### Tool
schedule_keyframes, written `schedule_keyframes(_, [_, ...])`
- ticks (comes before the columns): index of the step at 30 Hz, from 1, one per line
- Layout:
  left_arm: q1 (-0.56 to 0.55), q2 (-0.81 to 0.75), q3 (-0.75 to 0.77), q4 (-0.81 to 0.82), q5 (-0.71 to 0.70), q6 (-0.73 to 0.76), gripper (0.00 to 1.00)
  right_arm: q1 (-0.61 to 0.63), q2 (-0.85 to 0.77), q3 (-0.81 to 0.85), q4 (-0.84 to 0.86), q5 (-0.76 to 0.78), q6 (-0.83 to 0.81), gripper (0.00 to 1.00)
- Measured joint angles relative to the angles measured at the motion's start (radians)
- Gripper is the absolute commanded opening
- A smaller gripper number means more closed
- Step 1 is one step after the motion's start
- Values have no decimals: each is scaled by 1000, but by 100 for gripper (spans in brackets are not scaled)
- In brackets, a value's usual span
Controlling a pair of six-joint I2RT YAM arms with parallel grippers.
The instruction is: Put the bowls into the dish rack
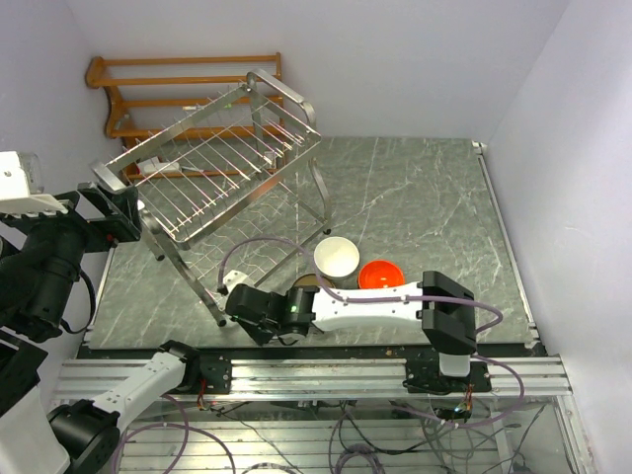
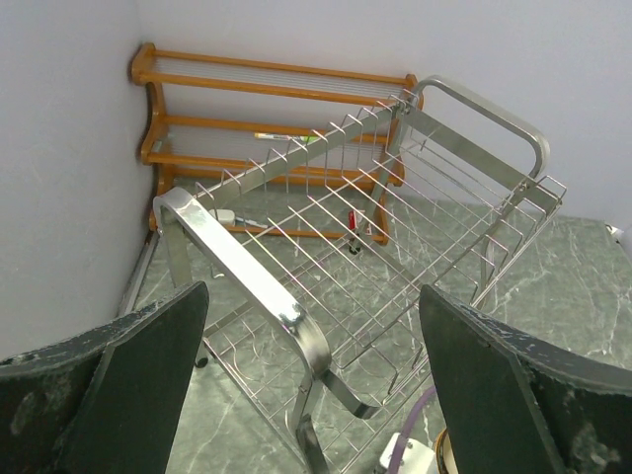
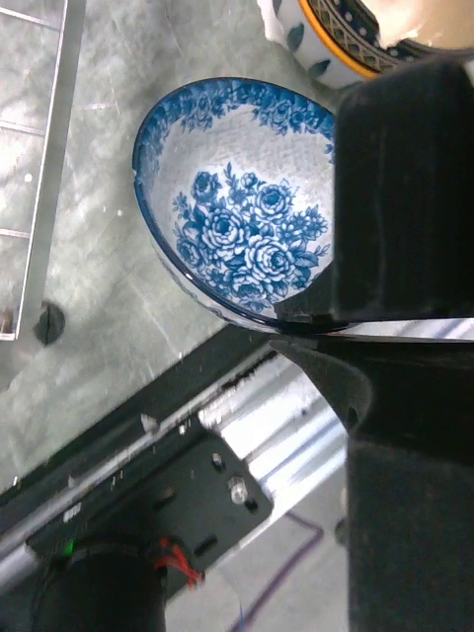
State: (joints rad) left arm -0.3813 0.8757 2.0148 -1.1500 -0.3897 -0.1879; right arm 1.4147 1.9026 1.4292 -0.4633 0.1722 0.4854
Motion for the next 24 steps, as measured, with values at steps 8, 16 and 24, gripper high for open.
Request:
schedule_keyframes(8, [0, 0, 8, 0, 0, 0, 99, -6, -81, 7, -3, -93, 54, 0])
schedule_keyframes(16, [0, 0, 13, 0, 0, 0, 99, -96, -244, -109, 109, -245, 151, 0])
schedule_keyframes(24, [0, 6, 36, 1, 1, 0, 99, -241, -317, -224, 270, -425, 246, 0])
